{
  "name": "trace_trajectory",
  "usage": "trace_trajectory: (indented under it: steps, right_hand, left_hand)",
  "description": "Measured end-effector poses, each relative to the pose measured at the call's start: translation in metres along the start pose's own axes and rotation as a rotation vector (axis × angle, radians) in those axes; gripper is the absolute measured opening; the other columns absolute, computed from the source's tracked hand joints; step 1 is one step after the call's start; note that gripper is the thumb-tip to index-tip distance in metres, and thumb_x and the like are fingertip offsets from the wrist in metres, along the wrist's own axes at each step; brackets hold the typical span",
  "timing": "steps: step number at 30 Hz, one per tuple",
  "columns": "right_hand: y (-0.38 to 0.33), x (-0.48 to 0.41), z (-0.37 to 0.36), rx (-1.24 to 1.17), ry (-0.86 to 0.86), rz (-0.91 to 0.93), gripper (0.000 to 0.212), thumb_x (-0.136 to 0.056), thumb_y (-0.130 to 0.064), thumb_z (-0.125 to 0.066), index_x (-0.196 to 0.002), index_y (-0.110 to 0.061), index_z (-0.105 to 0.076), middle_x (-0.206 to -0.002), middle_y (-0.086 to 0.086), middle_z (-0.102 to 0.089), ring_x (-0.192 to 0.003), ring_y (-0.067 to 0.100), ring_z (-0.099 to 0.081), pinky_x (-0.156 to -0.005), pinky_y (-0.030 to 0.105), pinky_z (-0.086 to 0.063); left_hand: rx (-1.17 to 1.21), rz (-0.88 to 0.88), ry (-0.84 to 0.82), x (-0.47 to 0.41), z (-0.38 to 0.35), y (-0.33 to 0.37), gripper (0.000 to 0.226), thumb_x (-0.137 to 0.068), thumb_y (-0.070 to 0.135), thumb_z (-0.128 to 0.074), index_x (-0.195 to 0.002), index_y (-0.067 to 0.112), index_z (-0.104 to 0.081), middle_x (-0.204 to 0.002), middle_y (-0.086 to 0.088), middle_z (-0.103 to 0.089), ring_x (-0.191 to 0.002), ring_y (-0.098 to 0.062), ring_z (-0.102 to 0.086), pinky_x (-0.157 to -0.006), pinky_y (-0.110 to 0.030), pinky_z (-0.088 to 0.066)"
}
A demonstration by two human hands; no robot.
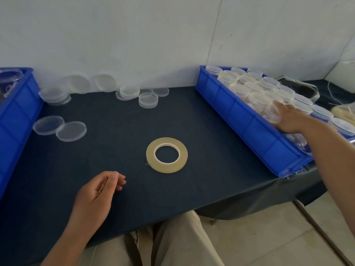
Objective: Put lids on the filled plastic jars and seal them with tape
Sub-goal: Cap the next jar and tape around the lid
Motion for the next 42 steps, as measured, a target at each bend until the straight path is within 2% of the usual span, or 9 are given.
trace_trajectory:
  steps: [3,7,12,14,20,24,34,38,42]
  right_hand:
    - [-0.016,0.012,0.028,-0.091,0.016,0.047,0.100,-0.093,-0.059,-0.070,-0.167,-0.021,-0.015,-0.172,0.013,-0.024,-0.154,0.040,-0.029,-0.121,0.055,-0.032]
    - [-0.064,0.044,0.069,0.003,0.267,0.238,0.070,-0.097,-0.052,-0.065,-0.156,-0.019,-0.045,-0.159,0.016,-0.046,-0.145,0.040,-0.043,-0.119,0.056,-0.036]
    - [-0.148,0.105,0.078,0.107,0.439,0.410,0.031,-0.103,-0.047,-0.054,-0.114,-0.022,-0.069,-0.116,0.008,-0.066,-0.107,0.034,-0.063,-0.083,0.043,-0.052]
    - [-0.183,0.127,0.068,0.098,0.411,0.476,0.026,-0.103,-0.038,-0.048,-0.090,-0.019,-0.061,-0.093,0.003,-0.062,-0.089,0.032,-0.062,-0.069,0.038,-0.046]
    - [-0.281,0.191,-0.006,-0.153,0.262,0.619,0.032,-0.092,-0.035,-0.048,-0.065,-0.018,-0.045,-0.062,-0.003,-0.048,-0.054,0.017,-0.044,-0.051,0.030,-0.025]
    - [-0.342,0.240,-0.088,-0.328,0.142,0.745,0.042,-0.097,-0.038,-0.049,-0.060,-0.019,-0.044,-0.057,-0.005,-0.047,-0.052,0.015,-0.047,-0.050,0.031,-0.033]
    - [-0.353,0.258,-0.134,-0.472,0.343,0.928,0.042,-0.100,-0.033,-0.060,-0.061,-0.022,-0.050,-0.057,-0.009,-0.047,-0.050,0.010,-0.044,-0.048,0.033,-0.039]
    - [-0.355,0.257,-0.141,-0.448,0.342,0.966,0.046,-0.099,-0.034,-0.066,-0.060,-0.026,-0.043,-0.054,-0.012,-0.040,-0.047,0.006,-0.039,-0.048,0.015,-0.020]
    - [-0.357,0.257,-0.140,-0.432,0.352,0.990,0.053,-0.092,-0.031,-0.073,-0.059,-0.033,-0.031,-0.050,-0.013,-0.034,-0.042,0.003,-0.031,-0.046,0.014,-0.015]
  left_hand:
    - [-0.009,-0.002,0.004,0.000,0.000,0.002,0.026,-0.096,0.055,-0.045,-0.092,0.049,-0.071,-0.095,0.016,-0.074,-0.090,-0.002,-0.068,-0.079,-0.028,-0.052]
    - [-0.046,0.000,0.003,-0.001,-0.001,0.000,0.028,-0.106,0.038,-0.049,-0.090,0.047,-0.071,-0.094,0.014,-0.074,-0.089,-0.002,-0.067,-0.079,-0.032,-0.052]
    - [-0.052,-0.002,-0.001,0.001,-0.002,0.001,0.026,-0.097,0.055,-0.044,-0.095,0.050,-0.069,-0.094,0.018,-0.073,-0.091,0.001,-0.067,-0.079,-0.033,-0.051]
    - [-0.059,-0.004,0.010,0.000,-0.001,0.000,0.025,-0.103,0.049,-0.046,-0.095,0.050,-0.070,-0.094,0.018,-0.074,-0.090,0.001,-0.068,-0.079,-0.033,-0.051]
    - [-0.062,0.025,0.013,0.001,0.000,-0.001,0.029,-0.107,0.043,-0.045,-0.093,0.050,-0.070,-0.097,0.017,-0.073,-0.091,0.001,-0.067,-0.077,-0.030,-0.049]
    - [-0.013,0.014,0.029,0.003,0.001,-0.001,0.033,-0.110,0.042,-0.046,-0.091,0.040,-0.073,-0.094,0.008,-0.075,-0.090,-0.006,-0.069,-0.079,-0.031,-0.050]
    - [0.042,-0.001,0.115,0.019,0.047,0.041,0.024,-0.104,0.042,-0.056,-0.090,0.036,-0.074,-0.093,0.011,-0.076,-0.087,-0.007,-0.072,-0.074,-0.022,-0.055]
    - [-0.100,-0.066,0.087,0.022,0.110,0.078,0.026,-0.089,0.064,-0.052,-0.097,0.048,-0.071,-0.101,0.020,-0.076,-0.093,0.000,-0.072,-0.075,-0.013,-0.053]
    - [-0.338,0.000,0.153,-0.008,0.180,0.086,0.024,-0.090,0.057,-0.049,-0.099,0.052,-0.071,-0.103,0.030,-0.074,-0.096,0.006,-0.070,-0.084,-0.028,-0.054]
Point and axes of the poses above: each hand's wrist, its own x-axis away from the middle knuckle, its own z-axis out of the back of the hand, y = z × x, the point moved 3 cm from there along -x, towards the middle knuckle
